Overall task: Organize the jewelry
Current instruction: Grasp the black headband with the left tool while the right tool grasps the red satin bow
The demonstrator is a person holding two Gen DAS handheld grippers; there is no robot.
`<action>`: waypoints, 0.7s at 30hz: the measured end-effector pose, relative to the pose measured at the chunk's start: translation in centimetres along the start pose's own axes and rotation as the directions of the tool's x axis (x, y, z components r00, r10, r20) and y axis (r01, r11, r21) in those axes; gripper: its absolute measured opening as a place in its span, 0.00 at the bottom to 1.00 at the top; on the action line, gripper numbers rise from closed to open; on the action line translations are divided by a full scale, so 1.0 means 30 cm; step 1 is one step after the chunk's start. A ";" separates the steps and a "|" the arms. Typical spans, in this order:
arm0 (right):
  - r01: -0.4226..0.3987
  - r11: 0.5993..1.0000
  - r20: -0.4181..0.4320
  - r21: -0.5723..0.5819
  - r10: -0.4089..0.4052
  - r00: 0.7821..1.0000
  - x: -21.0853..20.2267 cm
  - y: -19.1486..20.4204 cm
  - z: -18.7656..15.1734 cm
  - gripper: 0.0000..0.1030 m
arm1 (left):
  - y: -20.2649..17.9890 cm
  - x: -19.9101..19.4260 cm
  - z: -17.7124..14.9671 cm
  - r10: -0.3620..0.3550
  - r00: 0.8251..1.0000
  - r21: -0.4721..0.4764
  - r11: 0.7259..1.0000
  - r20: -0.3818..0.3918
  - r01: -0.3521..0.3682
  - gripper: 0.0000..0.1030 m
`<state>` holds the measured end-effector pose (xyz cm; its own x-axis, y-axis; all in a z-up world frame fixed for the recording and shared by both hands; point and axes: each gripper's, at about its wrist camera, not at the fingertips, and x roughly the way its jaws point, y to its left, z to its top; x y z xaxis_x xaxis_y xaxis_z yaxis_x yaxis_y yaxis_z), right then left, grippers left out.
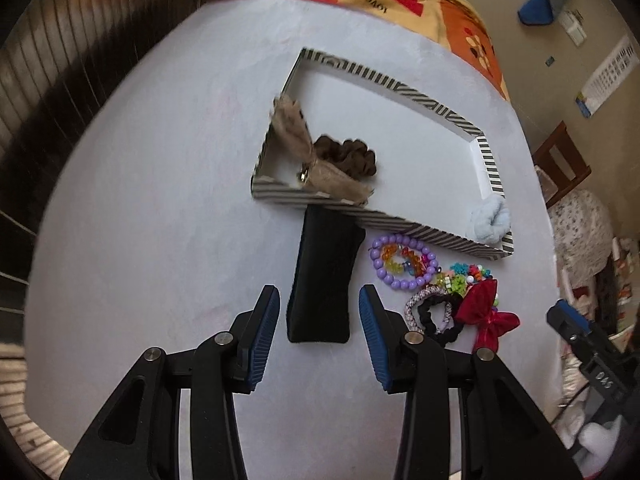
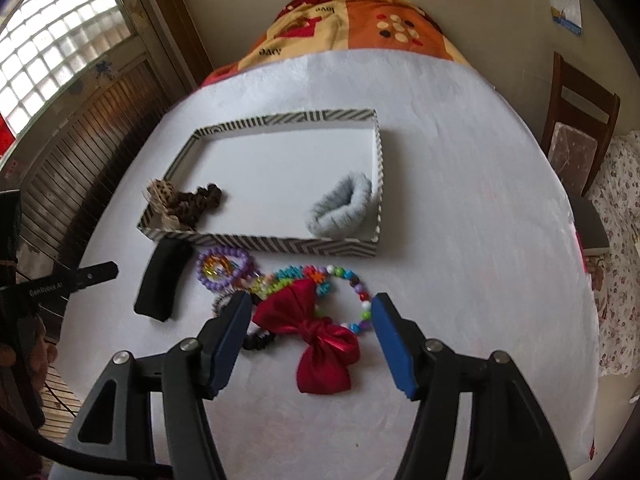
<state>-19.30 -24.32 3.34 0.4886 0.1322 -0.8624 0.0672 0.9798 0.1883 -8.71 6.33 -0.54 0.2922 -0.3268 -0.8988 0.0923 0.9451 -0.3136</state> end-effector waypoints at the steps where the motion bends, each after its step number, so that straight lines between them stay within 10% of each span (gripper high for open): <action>1: -0.002 1.000 -0.004 0.001 0.002 1.000 0.006 -0.006 -0.004 0.64 | 0.008 0.009 -0.001 -0.007 1.000 -0.010 1.000 -0.009 0.007 0.31; 14: -0.010 1.000 -0.091 -0.018 0.008 0.996 0.096 -0.065 -0.082 0.64 | 0.002 0.136 0.010 -0.031 0.996 -0.040 0.999 -0.084 0.027 0.31; 21: -0.013 0.974 -0.094 -0.225 -0.009 0.996 0.149 0.024 -0.077 0.63 | -0.004 0.179 0.033 -0.030 0.994 -0.058 0.998 -0.101 0.025 0.31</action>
<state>-19.07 -22.67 -1.45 0.4044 0.1373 -0.9042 -0.1364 0.9867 0.0887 -6.21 4.46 -5.01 0.1913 -0.3545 -0.9153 0.0441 0.9347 -0.3528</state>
